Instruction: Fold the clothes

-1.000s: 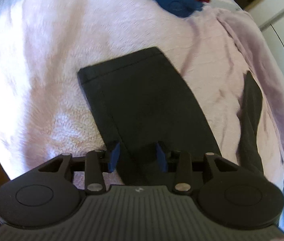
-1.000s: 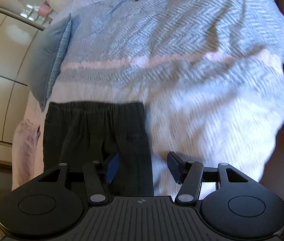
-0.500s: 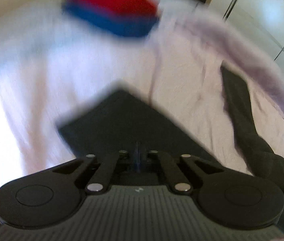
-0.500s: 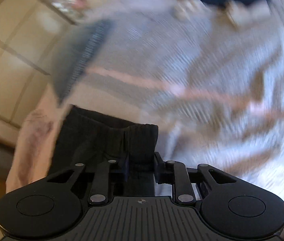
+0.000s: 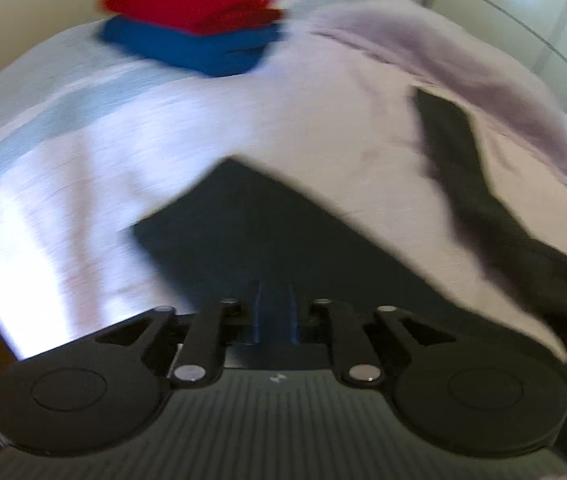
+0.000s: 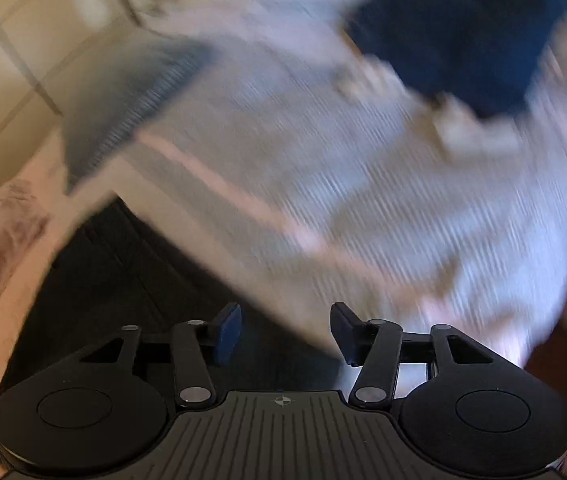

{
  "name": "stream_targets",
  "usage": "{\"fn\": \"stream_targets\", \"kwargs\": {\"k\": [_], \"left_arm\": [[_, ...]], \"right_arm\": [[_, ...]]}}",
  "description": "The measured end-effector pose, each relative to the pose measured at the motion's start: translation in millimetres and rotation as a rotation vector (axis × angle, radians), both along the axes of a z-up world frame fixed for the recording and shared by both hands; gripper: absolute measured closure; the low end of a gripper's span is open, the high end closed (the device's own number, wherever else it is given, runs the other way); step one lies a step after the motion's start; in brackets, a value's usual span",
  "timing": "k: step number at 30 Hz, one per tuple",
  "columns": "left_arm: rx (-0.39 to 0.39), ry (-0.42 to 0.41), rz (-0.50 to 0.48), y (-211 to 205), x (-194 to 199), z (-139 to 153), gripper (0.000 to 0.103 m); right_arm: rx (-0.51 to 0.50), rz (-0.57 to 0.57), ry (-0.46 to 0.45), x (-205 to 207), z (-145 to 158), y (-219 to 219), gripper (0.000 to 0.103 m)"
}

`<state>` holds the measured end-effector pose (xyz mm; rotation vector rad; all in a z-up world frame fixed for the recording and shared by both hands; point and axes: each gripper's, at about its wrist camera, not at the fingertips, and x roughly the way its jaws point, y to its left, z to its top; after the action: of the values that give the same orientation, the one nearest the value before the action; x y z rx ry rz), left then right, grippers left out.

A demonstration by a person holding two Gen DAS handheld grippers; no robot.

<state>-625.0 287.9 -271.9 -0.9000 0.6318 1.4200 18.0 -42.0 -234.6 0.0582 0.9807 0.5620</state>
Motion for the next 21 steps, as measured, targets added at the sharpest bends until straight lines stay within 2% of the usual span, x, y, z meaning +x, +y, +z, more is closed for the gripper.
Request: {"fn": "stream_targets", "kwargs": {"k": [1, 8, 11, 14, 17, 19, 20, 21], "left_arm": [[0.009, -0.013, -0.017, 9.1, 8.8, -0.2, 0.075], [0.016, -0.124, -0.116, 109.2, 64.9, -19.8, 0.066], [0.004, -0.137, -0.167, 162.7, 81.4, -36.4, 0.063], [-0.022, -0.131, -0.179, 220.6, 94.4, -56.7, 0.059], [-0.026, -0.126, -0.195, 263.3, 109.6, -71.7, 0.059], [-0.07, -0.152, -0.209, 288.5, 116.8, -86.0, 0.059], [-0.098, -0.182, -0.198, 297.6, 117.6, -92.9, 0.064], [-0.124, -0.223, -0.186, 301.7, 117.7, -99.2, 0.074]], "right_arm": [[0.006, 0.021, -0.015, 4.1, 2.0, 10.1, 0.044], [0.078, 0.092, 0.036, 19.7, -10.1, 94.6, 0.044], [0.1, 0.076, 0.067, 18.5, -18.7, 121.9, 0.044], [0.107, 0.051, 0.087, 15.0, -25.8, 143.0, 0.044], [0.097, 0.026, 0.084, 7.9, -31.6, 159.1, 0.044], [0.093, 0.011, 0.085, 0.1, -37.1, 164.5, 0.044], [0.085, 0.001, 0.088, -3.9, -41.0, 165.5, 0.044], [0.07, -0.011, 0.092, -7.9, -46.0, 165.4, 0.044]]}}
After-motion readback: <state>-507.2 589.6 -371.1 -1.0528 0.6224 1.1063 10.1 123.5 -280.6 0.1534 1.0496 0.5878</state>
